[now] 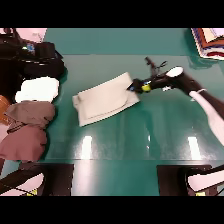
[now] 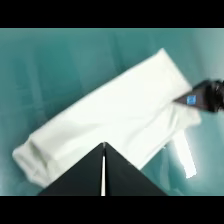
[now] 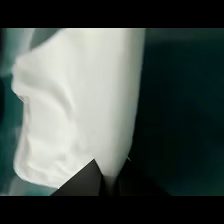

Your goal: Fold the shirts.

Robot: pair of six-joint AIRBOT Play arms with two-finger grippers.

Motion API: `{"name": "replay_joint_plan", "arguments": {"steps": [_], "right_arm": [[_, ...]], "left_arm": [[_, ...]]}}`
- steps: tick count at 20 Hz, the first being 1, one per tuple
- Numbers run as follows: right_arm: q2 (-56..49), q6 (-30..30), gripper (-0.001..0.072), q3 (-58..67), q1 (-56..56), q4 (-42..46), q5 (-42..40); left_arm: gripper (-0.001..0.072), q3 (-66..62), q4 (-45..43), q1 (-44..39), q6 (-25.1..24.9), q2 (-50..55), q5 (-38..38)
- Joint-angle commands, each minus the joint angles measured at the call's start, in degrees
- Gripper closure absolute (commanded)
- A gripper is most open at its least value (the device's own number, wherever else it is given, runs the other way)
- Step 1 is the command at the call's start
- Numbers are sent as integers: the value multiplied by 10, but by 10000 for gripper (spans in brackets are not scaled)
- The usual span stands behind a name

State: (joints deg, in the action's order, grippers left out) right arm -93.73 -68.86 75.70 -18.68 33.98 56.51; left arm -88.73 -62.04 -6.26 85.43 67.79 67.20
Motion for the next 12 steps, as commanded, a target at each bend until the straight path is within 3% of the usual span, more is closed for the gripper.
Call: {"name": "replay_joint_plan", "arguments": {"steps": [1,7,12], "right_arm": [[97,-8,694,-45,116,29,-26],[299,-72,694,-163,469,200,-8],[375,-73,694,-231,718,232,0]], "left_arm": [[683,0,-11,-48,1,2,-11],[683,0,-18,-88,1,19,-46],[682,0,-15,-105,1,35,-71]]}}
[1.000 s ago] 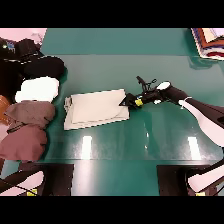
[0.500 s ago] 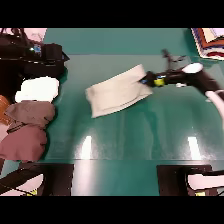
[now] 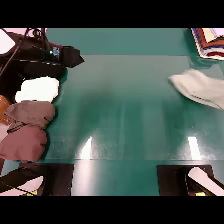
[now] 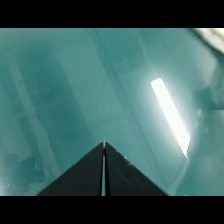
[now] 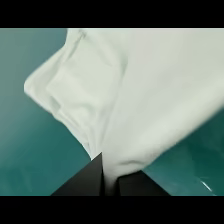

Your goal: Fold the shirts.

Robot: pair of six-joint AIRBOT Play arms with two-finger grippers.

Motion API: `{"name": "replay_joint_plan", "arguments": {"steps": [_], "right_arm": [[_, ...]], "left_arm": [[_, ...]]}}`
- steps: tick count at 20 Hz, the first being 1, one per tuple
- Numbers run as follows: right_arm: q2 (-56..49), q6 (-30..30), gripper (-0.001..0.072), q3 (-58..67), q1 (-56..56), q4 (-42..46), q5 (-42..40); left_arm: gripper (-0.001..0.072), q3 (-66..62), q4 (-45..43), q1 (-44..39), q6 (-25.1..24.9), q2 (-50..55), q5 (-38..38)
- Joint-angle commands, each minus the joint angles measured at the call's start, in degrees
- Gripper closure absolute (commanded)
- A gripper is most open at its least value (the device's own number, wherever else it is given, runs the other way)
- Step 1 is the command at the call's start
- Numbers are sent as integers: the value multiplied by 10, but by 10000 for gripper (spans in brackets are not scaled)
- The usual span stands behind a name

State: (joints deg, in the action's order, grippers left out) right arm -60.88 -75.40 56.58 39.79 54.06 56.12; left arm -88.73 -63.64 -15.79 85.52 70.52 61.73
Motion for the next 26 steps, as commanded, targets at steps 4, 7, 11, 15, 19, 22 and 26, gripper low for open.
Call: {"name": "replay_joint_plan", "arguments": {"steps": [4,7,11,15,19,22,26], "right_arm": [[52,-7,694,-77,186,43,3],[28,-7,679,-45,165,122,30],[-7,-9,151,56,180,195,83],[3,-17,154,122,149,170,86],[34,-17,154,112,-5,80,87],[43,-17,156,97,-165,57,90],[43,-17,331,98,-351,57,67]], "left_arm": [[682,0,-2,-10,0,9,-11],[683,0,-3,-10,-1,9,-3],[682,0,-5,-10,-1,9,-3],[682,0,-5,-10,-1,9,-4],[682,0,-5,-10,-1,9,-4],[682,0,-4,-10,0,9,-8],[682,0,-4,-10,0,9,-29]]}}
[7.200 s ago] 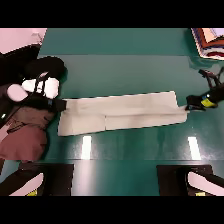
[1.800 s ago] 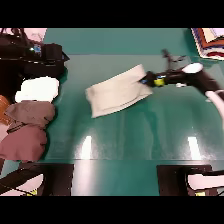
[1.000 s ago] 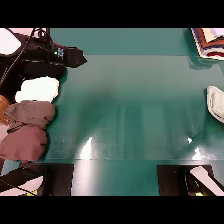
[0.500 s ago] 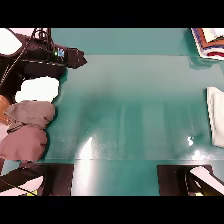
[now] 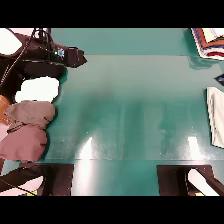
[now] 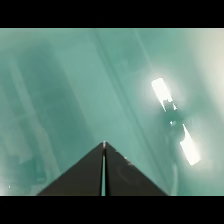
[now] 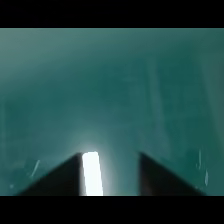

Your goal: Fold the shirts.

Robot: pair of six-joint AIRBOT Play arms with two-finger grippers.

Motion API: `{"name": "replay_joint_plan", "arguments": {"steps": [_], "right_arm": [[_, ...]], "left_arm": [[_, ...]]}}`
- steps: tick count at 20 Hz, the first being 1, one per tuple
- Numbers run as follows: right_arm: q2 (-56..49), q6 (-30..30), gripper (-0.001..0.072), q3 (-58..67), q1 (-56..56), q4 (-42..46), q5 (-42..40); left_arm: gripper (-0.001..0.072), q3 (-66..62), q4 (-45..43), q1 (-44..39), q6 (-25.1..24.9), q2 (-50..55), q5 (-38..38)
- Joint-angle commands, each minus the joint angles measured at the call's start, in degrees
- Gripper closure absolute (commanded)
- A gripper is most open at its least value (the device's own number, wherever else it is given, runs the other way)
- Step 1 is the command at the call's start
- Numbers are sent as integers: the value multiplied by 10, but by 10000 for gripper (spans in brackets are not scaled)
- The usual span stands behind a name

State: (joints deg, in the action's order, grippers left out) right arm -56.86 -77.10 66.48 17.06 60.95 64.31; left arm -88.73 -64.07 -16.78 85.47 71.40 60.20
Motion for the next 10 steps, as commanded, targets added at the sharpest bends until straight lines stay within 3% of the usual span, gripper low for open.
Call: {"name": "replay_joint_plan", "arguments": {"steps": [1,2,10], "right_arm": [[3,0,550,-1,-157,-9,-21],[3,0,693,-1,-187,-9,-29],[3,0,694,-1,-242,-9,-37]], "left_arm": [[682,0,0,0,0,0,-17],[681,0,0,0,0,0,-18],[682,0,0,0,0,0,-21]]}}
